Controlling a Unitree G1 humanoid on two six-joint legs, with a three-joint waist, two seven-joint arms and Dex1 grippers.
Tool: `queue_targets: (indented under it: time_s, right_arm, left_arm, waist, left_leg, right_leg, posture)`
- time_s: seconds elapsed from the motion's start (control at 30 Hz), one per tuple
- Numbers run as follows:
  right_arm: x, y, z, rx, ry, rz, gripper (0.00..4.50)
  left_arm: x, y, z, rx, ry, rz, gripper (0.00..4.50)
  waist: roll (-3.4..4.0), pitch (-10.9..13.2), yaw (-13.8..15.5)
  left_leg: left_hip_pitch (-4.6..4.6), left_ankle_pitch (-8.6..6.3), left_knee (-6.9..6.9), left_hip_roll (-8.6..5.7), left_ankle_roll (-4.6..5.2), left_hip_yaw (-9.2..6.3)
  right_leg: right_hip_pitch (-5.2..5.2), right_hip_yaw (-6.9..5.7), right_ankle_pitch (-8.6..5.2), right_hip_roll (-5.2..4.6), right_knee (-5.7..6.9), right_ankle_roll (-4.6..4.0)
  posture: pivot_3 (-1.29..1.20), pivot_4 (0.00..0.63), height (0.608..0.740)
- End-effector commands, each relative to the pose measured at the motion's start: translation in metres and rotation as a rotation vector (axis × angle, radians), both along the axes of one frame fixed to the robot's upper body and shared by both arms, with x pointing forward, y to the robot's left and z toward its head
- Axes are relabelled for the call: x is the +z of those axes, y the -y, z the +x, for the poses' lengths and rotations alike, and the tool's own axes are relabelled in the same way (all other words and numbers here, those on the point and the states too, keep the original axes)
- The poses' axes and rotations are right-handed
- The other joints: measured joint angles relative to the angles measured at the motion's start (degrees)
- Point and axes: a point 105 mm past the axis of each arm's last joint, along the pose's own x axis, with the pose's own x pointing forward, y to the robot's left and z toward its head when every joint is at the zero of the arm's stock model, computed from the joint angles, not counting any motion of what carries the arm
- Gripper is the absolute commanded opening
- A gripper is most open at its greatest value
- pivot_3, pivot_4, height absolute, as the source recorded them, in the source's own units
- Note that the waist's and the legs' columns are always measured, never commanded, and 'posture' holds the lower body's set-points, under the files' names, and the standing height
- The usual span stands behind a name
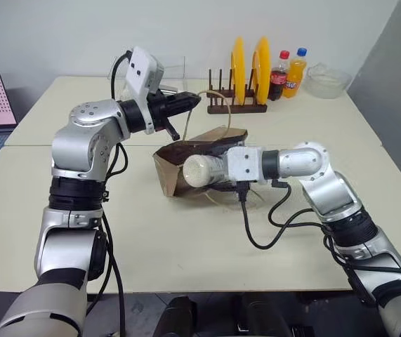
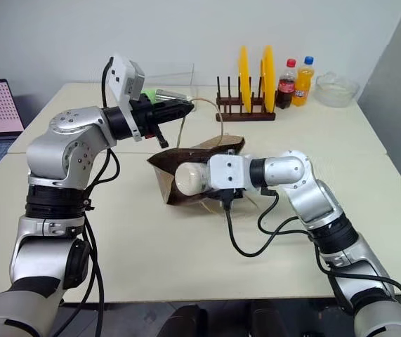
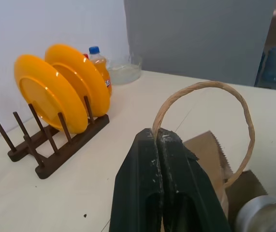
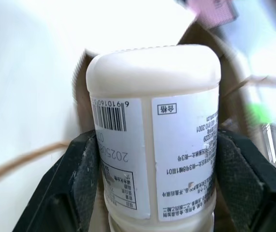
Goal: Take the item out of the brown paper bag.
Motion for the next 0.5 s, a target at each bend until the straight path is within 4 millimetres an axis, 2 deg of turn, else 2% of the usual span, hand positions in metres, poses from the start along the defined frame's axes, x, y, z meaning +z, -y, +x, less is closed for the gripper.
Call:
queue_targets:
  time_s: [0.03, 0.17, 0.27, 0.33, 0.43, 0.5]
  right_arm:
    - [0.057, 0.012, -0.013, 0.015, -0.034, 0.253, 3.03]
    - [0.102, 0.051, 0.000, -0.132, -0.027, 0.442, 3.03]
    - [0.118, 0.089, 0.014, -0.290, 0.036, 0.466, 3.03]
    - [0.107, 0.114, 0.027, -0.417, 0.084, 0.368, 3.03]
    - [0.070, 0.144, 0.047, -0.567, 0.131, 0.130, 3.03]
    - [0.037, 0.160, 0.060, -0.630, 0.130, -0.028, 3.03]
  left_arm:
    - [0.015, 0.001, 0.000, 0.009, 0.067, 0.007, 0.00]
    - [0.010, -0.001, -0.002, 0.011, 0.063, 0.013, 0.00]
    - [0.009, -0.002, -0.003, 0.012, 0.061, 0.016, 0.00]
    - [0.008, -0.002, -0.003, 0.011, 0.060, 0.016, 0.00]
    - [0.009, -0.001, -0.003, 0.004, 0.061, 0.016, 0.00]
    - [0.010, 0.001, -0.002, 0.001, 0.066, 0.014, 0.00]
  waist:
    - [0.01, 0.0, 0.0]
    - [0.02, 0.0, 0.2]
    - [0.03, 0.0, 0.5]
    - [0.03, 0.0, 0.8]
    - [0.02, 0.0, 0.8]
    - [0.01, 0.0, 0.7]
  left_leg:
    - [0.00, 0.00, 0.00, 0.01, 0.00, -0.01]
    - [-0.01, 0.00, 0.00, 0.00, 0.00, 0.00]
    - [-0.01, -0.01, 0.00, -0.02, 0.02, 0.00]
    - [-0.01, -0.02, -0.03, -0.02, 0.02, 0.01]
    - [-0.05, -0.03, -0.03, -0.03, 0.05, 0.07]
    - [-0.04, -0.03, -0.03, -0.03, 0.06, 0.20]
  right_leg:
    - [0.00, 0.00, 0.00, 0.00, 0.00, 0.00]
    - [0.01, 0.00, 0.00, -0.03, 0.00, -0.01]
    - [0.01, 0.00, 0.00, -0.04, -0.02, -0.01]
    - [0.02, -0.01, 0.00, -0.04, -0.08, -0.01]
    - [0.05, 0.00, -0.01, -0.05, -0.18, 0.00]
    - [0.05, 0.09, -0.01, -0.05, -0.17, 0.00]
  posture:
    - [0.00, 0.150, 0.740]
    - [0.00, 0.150, 0.740]
    - [0.00, 0.150, 0.740]
    - [0.00, 0.150, 0.740]
    - [0.00, 0.150, 0.740]
    - [0.00, 0.150, 0.740]
